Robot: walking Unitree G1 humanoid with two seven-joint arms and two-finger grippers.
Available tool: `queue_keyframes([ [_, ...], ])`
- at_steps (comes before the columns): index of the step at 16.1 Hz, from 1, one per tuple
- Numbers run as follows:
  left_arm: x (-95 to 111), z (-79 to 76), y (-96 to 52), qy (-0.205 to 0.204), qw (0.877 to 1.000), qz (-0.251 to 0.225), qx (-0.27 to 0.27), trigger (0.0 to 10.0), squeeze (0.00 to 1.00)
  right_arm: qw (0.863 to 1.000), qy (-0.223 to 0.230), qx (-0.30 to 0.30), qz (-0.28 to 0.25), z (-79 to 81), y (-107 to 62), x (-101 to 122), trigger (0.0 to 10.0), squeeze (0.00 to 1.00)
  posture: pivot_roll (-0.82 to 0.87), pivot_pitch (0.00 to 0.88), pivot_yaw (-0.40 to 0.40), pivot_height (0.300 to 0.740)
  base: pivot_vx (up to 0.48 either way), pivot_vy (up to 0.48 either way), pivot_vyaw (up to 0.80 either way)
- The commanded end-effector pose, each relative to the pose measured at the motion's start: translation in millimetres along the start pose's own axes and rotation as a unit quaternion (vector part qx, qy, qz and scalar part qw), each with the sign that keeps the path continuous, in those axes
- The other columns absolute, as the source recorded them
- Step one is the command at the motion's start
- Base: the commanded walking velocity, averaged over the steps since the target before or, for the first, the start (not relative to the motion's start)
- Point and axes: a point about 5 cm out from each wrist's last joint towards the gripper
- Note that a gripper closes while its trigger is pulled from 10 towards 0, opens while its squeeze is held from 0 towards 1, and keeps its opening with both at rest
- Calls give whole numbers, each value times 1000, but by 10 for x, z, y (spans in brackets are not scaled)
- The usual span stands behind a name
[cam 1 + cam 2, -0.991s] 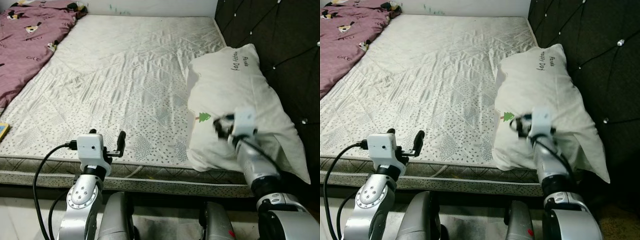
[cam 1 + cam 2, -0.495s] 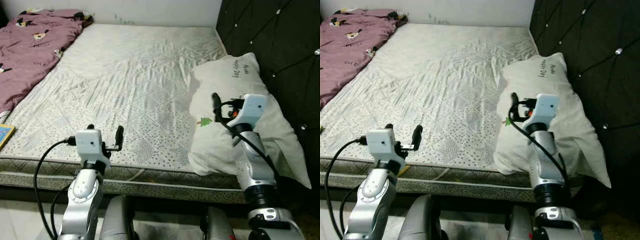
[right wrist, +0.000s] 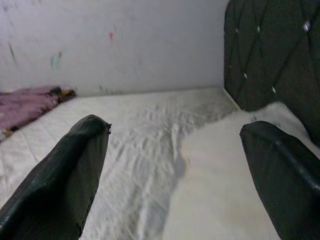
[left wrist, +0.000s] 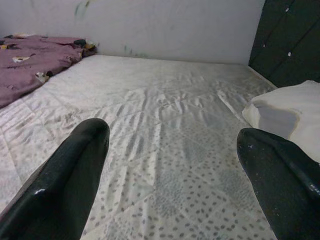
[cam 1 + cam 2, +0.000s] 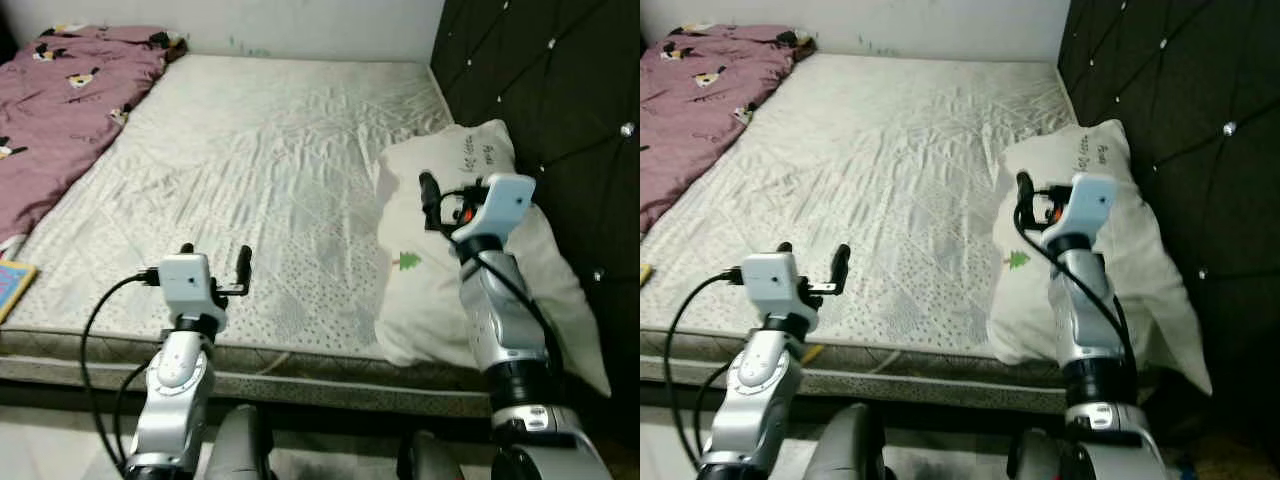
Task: Clean up the room
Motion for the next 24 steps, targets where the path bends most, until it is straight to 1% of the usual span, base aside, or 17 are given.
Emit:
queue_keyframes([
  [1, 40, -19, 41, 4, 1000, -12, -2, 10000, 0, 1000, 5, -5, -9, -2, 51, 63, 10000, 0, 19, 0, 27, 693, 0, 0, 0],
  [3, 68, 6, 75, 6, 1000, -18, 0, 10000, 0, 1000, 4, -8, -12, -8, 62, 73, 10000, 0, 22, 0, 28, 713, 0, 0, 0],
  [4, 67, 60, 75, 10, 1000, -18, 5, 10000, 0, 1000, 3, -9, -8, -14, 38, 42, 10000, 0, 22, 0, 29, 738, 0, 0, 0],
  [7, 36, 110, 66, 17, 1000, -15, 10, 10000, 0, 1000, 1, -6, 0, 7, 5, -5, 10000, 0, 19, 0, 27, 740, 0, 0, 0],
  [8, 31, 113, 89, 19, 1000, -17, 10, 10000, 0, 1000, -1, -4, 3, 10, -1, -28, 10000, 0, 16, 0, 29, 740, 0, 0, 0],
  [10, 37, 113, 116, 21, 1000, -19, 10, 10000, 0, 1000, -6, -5, 9, -7, -8, -57, 10000, 0, 8, 0, 33, 740, 0, 0, 0],
  [12, 49, 125, 129, 26, 999, -26, 8, 10000, 0, 1000, -11, -7, 13, -44, -59, -103, 10000, 0, 5, 0, 34, 740, 0, 0, 0],
  [13, 90, 122, 139, 43, 998, -38, -3, 10000, 0, 999, -21, -7, 23, -74, -108, -156, 10000, 0, 2, 0, 32, 740, 0, 0, 0],
  [15, 121, 154, 114, 48, 998, -46, -3, 10000, 0, 995, -70, -11, 72, -123, -245, -351, 10000, 0, -2, 0, 29, 740, 0, 0, 0],
  [16, 149, 154, 79, 60, 997, -53, -12, 10000, 0, 988, -115, -6, 100, -160, -349, -478, 10000, 0, 0, 0, 27, 740, 0, 0, 0],
  [17, 160, 152, 63, 63, 996, -56, -14, 10000, 0, 988, -112, -4, 105, -178, -409, -524, 10000, 0, 2, 0, 26, 740, 0, 0, 0],
  [18, 168, 161, 47, 62, 996, -59, -12, 10000, 0, 988, -109, -3, 112, -209, -504, -580, 10000, 0, 0, 0, 26, 740, 0, 0, 0],
  [19, 167, 190, 39, 61, 996, -60, -5, 10000, 0, 986, -118, -2, 116, -222, -544, -608, 10000, 0, -2, 0, 28, 740, 0, 0, 0],
  [21, 165, 213, 45, 62, 996, -61, 0, 10000, 0, 984, -127, -19, 120, -226, -540, -609, 10000, 0, -5, 0, 26, 740, 0, 0, 0],
  [24, 131, 270, 46, 51, 997, -54, 20, 10000, 0, 983, -134, -17, 123, -164, -513, -594, 10000, 0, -4, 0, 18, 740, 0, 0, 0],
])
Point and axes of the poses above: a point about 5 cm out from each wrist's last joint towards the gripper, its own y axis pointing out of the wrist towards the gripper, its own x axis along the axis of the wrist's last joint, z = x × y, and after that the axes turned 13 degrees about -y, right-handed
